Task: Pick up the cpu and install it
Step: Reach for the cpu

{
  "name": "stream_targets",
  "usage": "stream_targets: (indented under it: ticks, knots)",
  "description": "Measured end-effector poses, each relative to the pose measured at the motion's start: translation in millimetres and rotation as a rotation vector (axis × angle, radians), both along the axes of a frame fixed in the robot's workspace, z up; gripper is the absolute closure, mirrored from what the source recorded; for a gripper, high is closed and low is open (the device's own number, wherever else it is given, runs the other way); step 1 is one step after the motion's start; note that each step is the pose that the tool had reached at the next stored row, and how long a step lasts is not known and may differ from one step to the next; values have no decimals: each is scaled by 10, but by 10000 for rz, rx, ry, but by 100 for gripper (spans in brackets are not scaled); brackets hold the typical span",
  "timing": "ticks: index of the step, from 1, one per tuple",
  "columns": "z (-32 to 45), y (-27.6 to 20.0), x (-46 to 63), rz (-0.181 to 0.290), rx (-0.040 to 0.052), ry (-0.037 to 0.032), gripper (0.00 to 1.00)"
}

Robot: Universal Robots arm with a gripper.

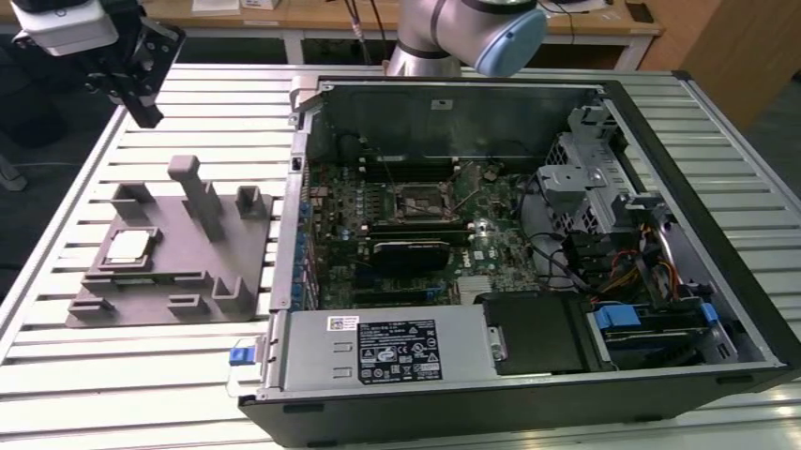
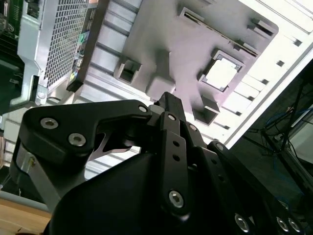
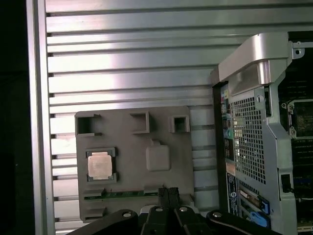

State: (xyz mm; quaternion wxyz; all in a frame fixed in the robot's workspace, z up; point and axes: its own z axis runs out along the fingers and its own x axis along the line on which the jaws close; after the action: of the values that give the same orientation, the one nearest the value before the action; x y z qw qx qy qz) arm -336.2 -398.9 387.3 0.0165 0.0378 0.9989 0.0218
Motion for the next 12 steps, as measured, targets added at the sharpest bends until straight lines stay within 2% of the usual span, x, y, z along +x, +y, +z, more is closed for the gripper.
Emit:
stream_targets:
  ticks: [12]
  knots:
    - [-85,0,-228,1,-3,2,89]
